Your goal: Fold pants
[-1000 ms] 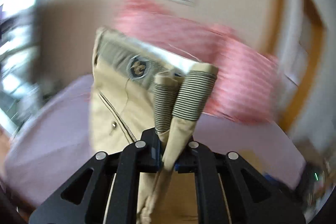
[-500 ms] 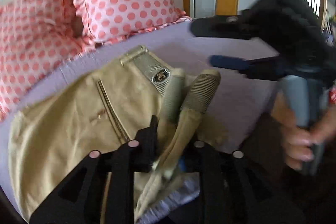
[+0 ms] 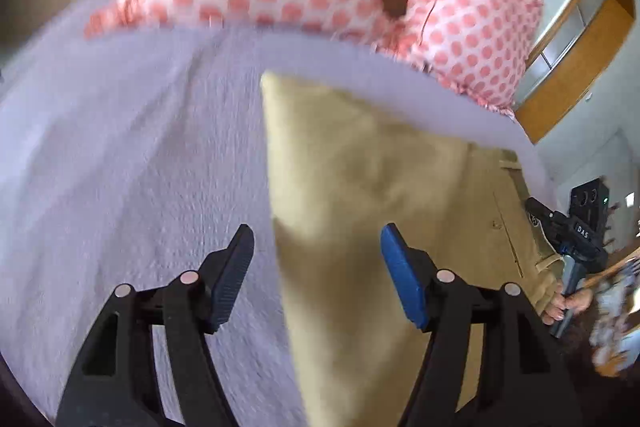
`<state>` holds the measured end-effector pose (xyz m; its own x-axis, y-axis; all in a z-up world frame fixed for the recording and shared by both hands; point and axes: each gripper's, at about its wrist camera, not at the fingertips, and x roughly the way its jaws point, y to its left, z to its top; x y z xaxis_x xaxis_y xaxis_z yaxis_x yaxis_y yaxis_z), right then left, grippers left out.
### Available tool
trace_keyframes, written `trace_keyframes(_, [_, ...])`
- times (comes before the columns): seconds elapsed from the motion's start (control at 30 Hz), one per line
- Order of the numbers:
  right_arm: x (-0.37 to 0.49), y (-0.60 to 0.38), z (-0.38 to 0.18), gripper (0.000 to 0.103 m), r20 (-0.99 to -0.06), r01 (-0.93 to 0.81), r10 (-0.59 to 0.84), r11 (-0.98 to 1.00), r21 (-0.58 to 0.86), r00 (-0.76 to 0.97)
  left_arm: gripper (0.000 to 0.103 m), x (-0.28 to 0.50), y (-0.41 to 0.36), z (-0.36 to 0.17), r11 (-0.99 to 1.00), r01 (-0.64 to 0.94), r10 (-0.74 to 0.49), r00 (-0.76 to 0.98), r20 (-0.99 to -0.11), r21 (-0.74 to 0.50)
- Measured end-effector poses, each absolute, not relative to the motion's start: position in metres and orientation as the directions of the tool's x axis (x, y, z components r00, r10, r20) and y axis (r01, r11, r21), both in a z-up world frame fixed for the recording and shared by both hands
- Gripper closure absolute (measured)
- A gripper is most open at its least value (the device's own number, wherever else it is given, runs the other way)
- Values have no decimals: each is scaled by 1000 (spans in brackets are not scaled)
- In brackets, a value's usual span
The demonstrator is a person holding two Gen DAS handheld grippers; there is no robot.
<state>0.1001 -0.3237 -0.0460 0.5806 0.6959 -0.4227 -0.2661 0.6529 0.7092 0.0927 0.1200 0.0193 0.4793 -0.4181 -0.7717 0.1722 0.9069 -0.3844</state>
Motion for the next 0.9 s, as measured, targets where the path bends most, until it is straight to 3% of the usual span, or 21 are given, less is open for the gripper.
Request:
trace_keyframes(0.13, [108,-333,-51,72,-389,-258,727,605,753,566,33,114,108,19,855,258,-519,409,-750,-450])
trace_keyframes(0.23, [113,-333,-52,72,-376,-254,746,578,775,550,24,129,98,14,833,293,-552,382,-742,-469])
trace_keyframes(0.27, [114,-333,-52,75,-369,-262,758,567,781,538,27,134,98,12,817,298,-576,371,-728,-494])
trace_keyframes(0.3, [117,-330,-55,81,-349,-273,792,527,805,501,36,139,99,10,801,293,-598,365,-713,-522])
trace_keyframes(0.33, [120,-329,-60,87,-316,-268,829,470,841,461,67,146,102,5,765,268,-644,342,-684,-586])
trace_keyframes(0.37, [120,-328,-65,88,-272,-264,854,414,871,443,92,150,107,1,739,246,-673,326,-664,-628])
trace_keyframes(0.47, [121,-327,-58,90,-259,-277,853,411,869,453,93,154,109,3,720,236,-691,336,-640,-653])
trace_keyframes(0.73, [165,-317,10,93,-228,-379,829,455,806,510,95,191,81,70,839,325,-544,511,-665,-436])
trace_keyframes(0.83, [201,-319,16,93,-271,-343,781,519,783,563,92,232,72,65,907,261,-421,566,-708,-331])
trace_keyframes(0.9, [225,-319,0,93,-370,-251,722,595,764,584,90,255,66,43,943,201,-333,545,-769,-266])
